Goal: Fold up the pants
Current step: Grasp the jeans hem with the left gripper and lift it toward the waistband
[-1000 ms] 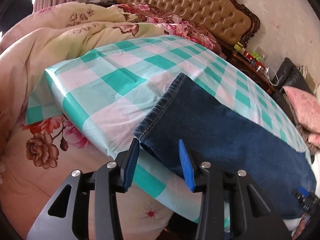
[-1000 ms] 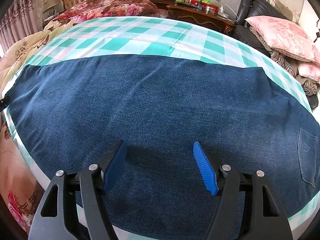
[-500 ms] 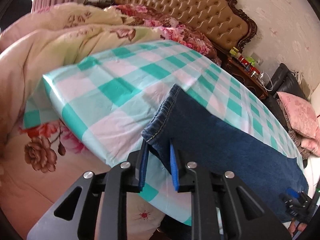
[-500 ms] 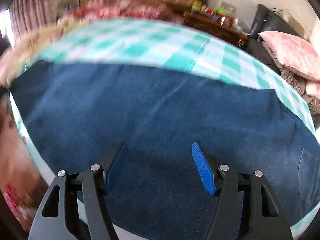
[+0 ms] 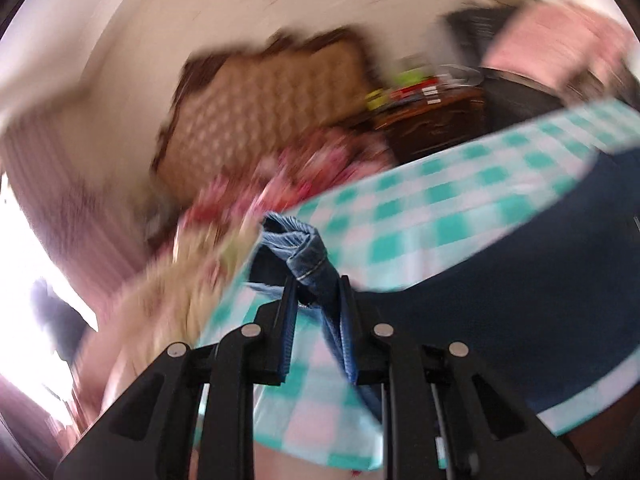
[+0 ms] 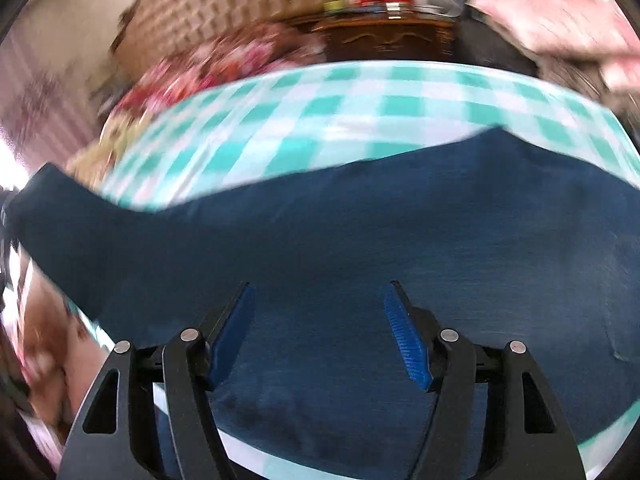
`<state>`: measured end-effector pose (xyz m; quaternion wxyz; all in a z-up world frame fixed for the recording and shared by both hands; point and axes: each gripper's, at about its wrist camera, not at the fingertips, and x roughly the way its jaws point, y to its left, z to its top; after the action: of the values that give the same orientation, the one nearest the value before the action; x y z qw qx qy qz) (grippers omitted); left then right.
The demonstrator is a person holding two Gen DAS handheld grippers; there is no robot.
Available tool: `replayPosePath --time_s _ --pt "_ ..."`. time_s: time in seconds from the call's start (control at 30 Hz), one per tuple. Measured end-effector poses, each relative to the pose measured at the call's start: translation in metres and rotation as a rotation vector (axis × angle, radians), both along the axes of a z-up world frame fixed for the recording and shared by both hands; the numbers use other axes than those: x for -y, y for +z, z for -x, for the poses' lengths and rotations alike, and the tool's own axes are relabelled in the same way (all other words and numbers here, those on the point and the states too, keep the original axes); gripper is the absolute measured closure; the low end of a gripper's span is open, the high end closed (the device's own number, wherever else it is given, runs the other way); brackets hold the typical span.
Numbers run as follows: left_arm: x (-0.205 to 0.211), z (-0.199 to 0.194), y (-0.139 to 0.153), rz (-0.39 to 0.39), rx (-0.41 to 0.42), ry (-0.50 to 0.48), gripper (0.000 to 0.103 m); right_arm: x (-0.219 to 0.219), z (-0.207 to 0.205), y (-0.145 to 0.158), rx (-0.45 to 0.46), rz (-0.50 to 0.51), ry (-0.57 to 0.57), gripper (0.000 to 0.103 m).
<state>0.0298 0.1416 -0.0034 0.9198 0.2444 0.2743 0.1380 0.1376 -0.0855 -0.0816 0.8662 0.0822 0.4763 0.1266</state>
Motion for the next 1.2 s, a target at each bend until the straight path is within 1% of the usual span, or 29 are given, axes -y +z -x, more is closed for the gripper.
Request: replayPosePath --time_s 0.03,0.07,0.1,0.13,0.17,0.2,0.27,0.3,0.37,0.43,0.47,0.53,0.63,0.7,0.77,0.8,0.83,0.87,0.9,0.93,1.03,1.1,1.2 --pt "0.027 0.003 -0.004 -0.050 0.003 -0.049 0.083 0.020 -0.001 0.004 -0.002 -0.022 -0.047 0.037" --pt "0.062 0.007 -0.013 -0.117 0.010 -0.107 0.083 0.032 -0.002 0.006 -0.005 -0.035 -0.071 0.037" --pt "0.097 0.013 -0.027 -0.166 0.009 -0.172 0.083 0.042 -0.004 0.007 -0.008 -0.046 -0.088 0.037" --pt "0.115 0.017 -0.036 -0.183 0.001 -0.212 0.083 0.055 -0.003 0.007 -0.012 -0.061 -0.112 0.037" --pt "0.149 0.024 -0.058 -0.228 -0.023 -0.287 0.083 0.066 -0.003 0.006 -0.018 -0.069 -0.134 0.037" --pt "0.168 0.029 -0.075 -0.258 -0.045 -0.330 0.083 0.072 -0.002 0.005 -0.023 -0.072 -0.144 0.037" --pt "0.195 0.038 -0.106 -0.276 -0.091 -0.403 0.083 0.083 -0.001 -0.001 -0.044 -0.085 -0.156 0.037" --pt "0.205 0.039 -0.125 -0.297 -0.114 -0.413 0.081 0.086 -0.002 -0.005 -0.059 -0.093 -0.156 0.037" --pt "0.208 0.040 -0.142 -0.350 -0.100 -0.397 0.077 0.091 -0.001 -0.012 -0.092 -0.125 -0.148 0.037" --pt "0.203 0.041 -0.144 -0.323 -0.104 -0.386 0.061 0.091 -0.001 -0.017 -0.111 -0.144 -0.136 0.037" --pt "0.198 0.041 -0.142 -0.304 -0.095 -0.373 0.059 0.090 0.000 -0.018 -0.115 -0.148 -0.131 0.037" --pt "0.194 0.041 -0.140 -0.296 -0.082 -0.359 0.050 0.085 -0.002 -0.020 -0.129 -0.169 -0.114 0.037" --pt "0.189 0.035 -0.141 -0.241 -0.122 -0.358 0.049 0.072 -0.004 -0.022 -0.152 -0.184 -0.075 0.036" --pt "0.189 0.031 -0.142 -0.196 -0.147 -0.375 0.050 0.063 -0.006 -0.023 -0.176 -0.207 -0.039 0.036" --pt "0.188 0.027 -0.142 -0.152 -0.167 -0.390 0.051 0.052 -0.008 -0.025 -0.209 -0.234 0.000 0.036" --pt "0.185 0.023 -0.140 -0.112 -0.172 -0.392 0.053 0.047 -0.009 -0.025 -0.229 -0.252 0.018 0.036" --pt "0.182 0.021 -0.137 -0.063 -0.184 -0.394 0.062 0.044 -0.009 -0.026 -0.243 -0.266 0.028 0.035" --pt "0.177 0.015 -0.134 0.037 -0.221 -0.413 0.074 0.041 -0.010 -0.026 -0.262 -0.290 0.039 0.035" --pt "0.171 0.011 -0.132 0.110 -0.242 -0.425 0.084 0.040 -0.011 -0.026 -0.274 -0.303 0.044 0.035" --pt "0.168 0.011 -0.130 0.131 -0.229 -0.432 0.084 0.037 -0.013 -0.026 -0.294 -0.325 0.053 0.035" --pt "0.160 0.017 -0.126 0.146 -0.187 -0.446 0.085 0.030 -0.019 -0.033 -0.373 -0.400 0.076 0.031" --pt "0.155 0.022 -0.122 0.164 -0.159 -0.444 0.085 0.024 -0.024 -0.039 -0.423 -0.430 0.073 0.031" --pt "0.151 0.022 -0.114 0.181 -0.134 -0.435 0.086 0.019 -0.026 -0.043 -0.461 -0.451 0.079 0.031"
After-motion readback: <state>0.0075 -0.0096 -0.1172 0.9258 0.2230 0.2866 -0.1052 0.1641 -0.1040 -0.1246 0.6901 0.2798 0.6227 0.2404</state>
